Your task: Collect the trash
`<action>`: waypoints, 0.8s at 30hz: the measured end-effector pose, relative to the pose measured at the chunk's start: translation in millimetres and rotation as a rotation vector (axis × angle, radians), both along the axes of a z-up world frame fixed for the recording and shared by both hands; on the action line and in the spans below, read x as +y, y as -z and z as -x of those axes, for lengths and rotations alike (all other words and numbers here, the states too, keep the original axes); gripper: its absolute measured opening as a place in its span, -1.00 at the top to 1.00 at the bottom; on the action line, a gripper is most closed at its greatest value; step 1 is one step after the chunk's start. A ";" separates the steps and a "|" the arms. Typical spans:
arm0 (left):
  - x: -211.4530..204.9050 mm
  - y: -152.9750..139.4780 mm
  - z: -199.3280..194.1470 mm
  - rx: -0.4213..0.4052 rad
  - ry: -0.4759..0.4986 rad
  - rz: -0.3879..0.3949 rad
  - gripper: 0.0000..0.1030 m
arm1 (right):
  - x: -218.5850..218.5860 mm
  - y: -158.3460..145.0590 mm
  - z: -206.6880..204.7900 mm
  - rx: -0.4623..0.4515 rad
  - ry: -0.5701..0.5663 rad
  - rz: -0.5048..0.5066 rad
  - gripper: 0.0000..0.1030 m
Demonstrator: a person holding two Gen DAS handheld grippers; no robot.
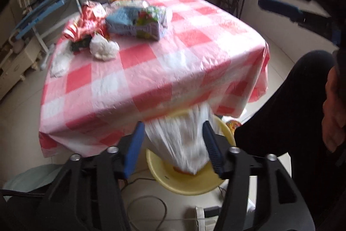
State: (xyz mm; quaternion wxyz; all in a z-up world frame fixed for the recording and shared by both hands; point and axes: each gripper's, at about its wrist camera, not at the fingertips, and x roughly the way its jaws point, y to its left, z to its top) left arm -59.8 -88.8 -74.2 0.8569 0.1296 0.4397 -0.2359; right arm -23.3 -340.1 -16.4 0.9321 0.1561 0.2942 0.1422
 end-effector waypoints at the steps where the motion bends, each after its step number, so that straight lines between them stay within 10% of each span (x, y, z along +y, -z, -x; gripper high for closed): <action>1: 3.3 -5.2 -0.4 -0.020 -0.016 0.016 -0.17 | 0.2 -0.3 1.9 -0.008 -0.004 0.010 -0.54; 11: 69.1 -37.9 -29.4 -0.211 -0.387 0.097 -0.48 | 13.3 -0.7 9.0 -0.023 0.003 0.072 -0.62; 24: 70.8 -35.8 -27.4 -0.243 -0.436 0.094 -0.60 | 23.2 2.5 10.7 -0.019 -0.007 0.125 -0.63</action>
